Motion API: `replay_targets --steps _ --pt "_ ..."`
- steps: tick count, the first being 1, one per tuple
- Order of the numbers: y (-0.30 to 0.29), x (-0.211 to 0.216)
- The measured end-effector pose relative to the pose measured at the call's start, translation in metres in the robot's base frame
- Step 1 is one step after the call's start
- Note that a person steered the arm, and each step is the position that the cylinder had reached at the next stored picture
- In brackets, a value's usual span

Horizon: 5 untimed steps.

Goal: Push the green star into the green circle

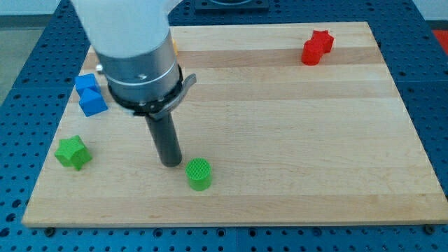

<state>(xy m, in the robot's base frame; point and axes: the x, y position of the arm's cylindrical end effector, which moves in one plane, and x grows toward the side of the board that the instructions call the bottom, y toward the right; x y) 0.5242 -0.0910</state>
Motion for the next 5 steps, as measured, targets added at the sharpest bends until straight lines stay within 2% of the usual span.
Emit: replay_targets --steps 1,2,3,4,5 --pt "0.035 0.018" --pt "0.019 0.023" --pt "-0.064 0.012" --pt "-0.138 -0.034" --pt "-0.149 -0.062"
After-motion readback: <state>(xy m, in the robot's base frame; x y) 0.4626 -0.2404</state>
